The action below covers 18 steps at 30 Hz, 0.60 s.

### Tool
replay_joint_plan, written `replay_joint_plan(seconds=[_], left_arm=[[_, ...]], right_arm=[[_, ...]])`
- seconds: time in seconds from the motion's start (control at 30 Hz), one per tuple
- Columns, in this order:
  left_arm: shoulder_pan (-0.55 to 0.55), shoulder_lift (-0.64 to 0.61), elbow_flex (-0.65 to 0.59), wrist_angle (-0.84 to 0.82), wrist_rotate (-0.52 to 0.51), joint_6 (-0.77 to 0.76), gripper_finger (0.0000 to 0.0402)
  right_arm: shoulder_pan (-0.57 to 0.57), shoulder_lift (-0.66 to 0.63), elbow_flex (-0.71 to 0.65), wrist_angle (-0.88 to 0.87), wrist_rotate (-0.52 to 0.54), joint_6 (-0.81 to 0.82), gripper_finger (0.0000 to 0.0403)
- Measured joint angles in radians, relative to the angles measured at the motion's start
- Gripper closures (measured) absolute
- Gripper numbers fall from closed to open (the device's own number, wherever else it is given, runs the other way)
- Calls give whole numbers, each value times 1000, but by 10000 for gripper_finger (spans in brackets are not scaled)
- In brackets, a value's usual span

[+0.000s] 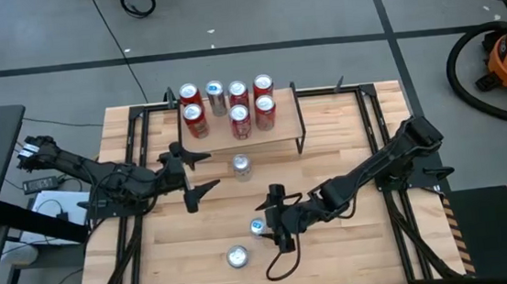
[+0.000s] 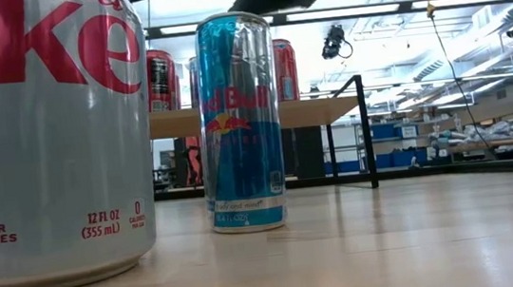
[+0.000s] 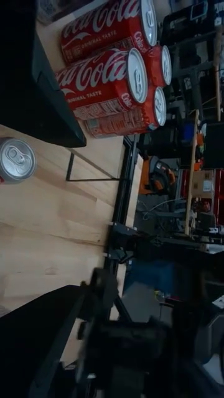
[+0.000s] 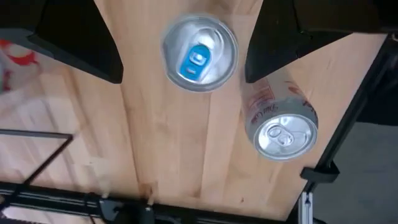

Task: Place canned beverage on shelf
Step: Put the blue soda can on the shelf

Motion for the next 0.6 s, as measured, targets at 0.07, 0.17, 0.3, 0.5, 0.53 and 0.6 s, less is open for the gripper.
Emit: replay_joint_plan(seconds=[0.07, 0.17, 0.3, 0.5, 0.53, 0.6], left_arm=[[0, 0, 0, -3, -4, 0, 10], [0, 0, 0, -1, -5, -3, 10], [0, 0, 0, -3, -5, -5, 10], [0, 0, 0, -1, -5, -6, 10], [0, 0, 0, -2, -5, -9, 10], [0, 0, 0, -2, -5, -11, 10]], right_arm=[[0, 16, 0, 19, -1, -8, 54], [-1, 39, 3, 49, -2, -16, 53], [-2, 62, 0, 64, -6, -17, 52], [-3, 74, 0, 54, -19, -15, 54], [-6, 76, 0, 61, -32, -14, 54], [-8, 77, 1, 57, -35, -14, 54]])
